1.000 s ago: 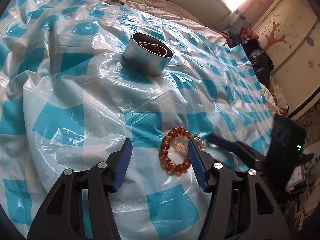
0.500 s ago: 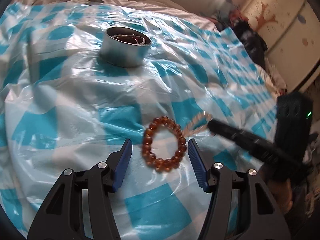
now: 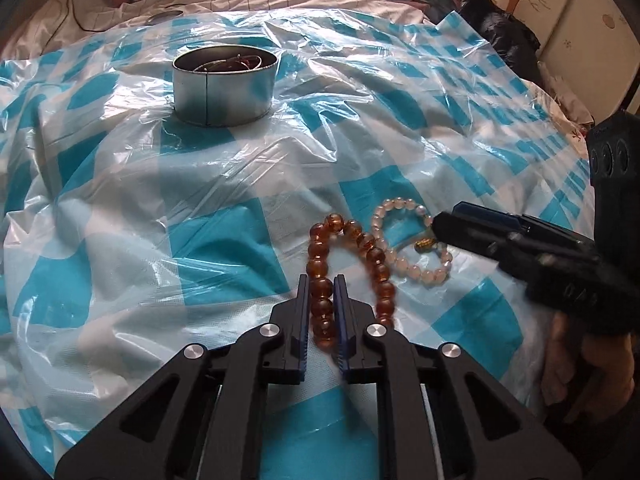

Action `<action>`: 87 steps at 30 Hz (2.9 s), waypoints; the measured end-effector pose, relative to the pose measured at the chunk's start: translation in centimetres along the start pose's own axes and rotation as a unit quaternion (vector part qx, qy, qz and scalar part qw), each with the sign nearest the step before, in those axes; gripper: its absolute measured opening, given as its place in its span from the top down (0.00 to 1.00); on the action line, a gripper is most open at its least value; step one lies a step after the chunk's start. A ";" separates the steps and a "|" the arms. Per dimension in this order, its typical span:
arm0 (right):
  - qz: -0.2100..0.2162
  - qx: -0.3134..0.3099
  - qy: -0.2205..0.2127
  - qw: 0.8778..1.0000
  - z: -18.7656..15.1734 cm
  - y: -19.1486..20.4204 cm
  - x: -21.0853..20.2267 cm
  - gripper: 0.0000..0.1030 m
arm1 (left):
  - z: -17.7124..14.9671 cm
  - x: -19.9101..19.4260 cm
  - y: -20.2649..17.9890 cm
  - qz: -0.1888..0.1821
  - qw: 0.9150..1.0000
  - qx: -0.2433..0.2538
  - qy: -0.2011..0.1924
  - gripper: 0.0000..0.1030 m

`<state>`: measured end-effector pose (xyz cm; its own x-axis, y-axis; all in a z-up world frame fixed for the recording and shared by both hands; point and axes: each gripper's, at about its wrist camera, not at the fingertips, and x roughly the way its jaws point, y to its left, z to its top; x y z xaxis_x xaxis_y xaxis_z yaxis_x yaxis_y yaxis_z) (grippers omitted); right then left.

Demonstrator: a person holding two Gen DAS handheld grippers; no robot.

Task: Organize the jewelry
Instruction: 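Grasp the brown bead bracelet with the left tool while the right tool grasps the pale bead bracelet, then carry both bead bracelets over the silver tin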

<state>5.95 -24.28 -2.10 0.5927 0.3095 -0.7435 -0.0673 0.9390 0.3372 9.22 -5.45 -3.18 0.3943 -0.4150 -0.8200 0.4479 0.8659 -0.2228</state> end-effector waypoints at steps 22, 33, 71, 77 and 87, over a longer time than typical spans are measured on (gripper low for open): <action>0.016 -0.041 -0.029 0.999 0.4 1.8 -1.0 0.92 | 1.0 -2.4 3.6 0.003 0.997 -0.067 -0.048 0.90; 0.187 0.109 -0.033 0.976 1.3 -2.2 -0.7 0.92 | 1.4 -2.7 4.5 -0.033 0.993 -0.096 -0.063 0.90; 0.344 0.151 -0.012 0.927 11.6 -2.0 4.7 0.92 | 9.2 -3.7 4.8 0.081 0.983 -0.042 -0.160 0.90; 0.331 0.154 0.000 0.931 11.1 -2.1 5.6 0.92 | 9.2 -3.9 5.6 0.093 0.981 -0.050 -0.166 0.90; 0.318 0.143 -0.003 0.937 11.1 -1.9 5.6 0.92 | 9.4 -4.6 6.3 0.095 0.978 -0.057 -0.174 0.90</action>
<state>18.31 -25.96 -0.44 0.5111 0.7913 -0.3357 -0.1912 0.4854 0.8532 17.78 -0.74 4.18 0.7203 -0.2964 -0.6271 0.2553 0.9539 -0.1576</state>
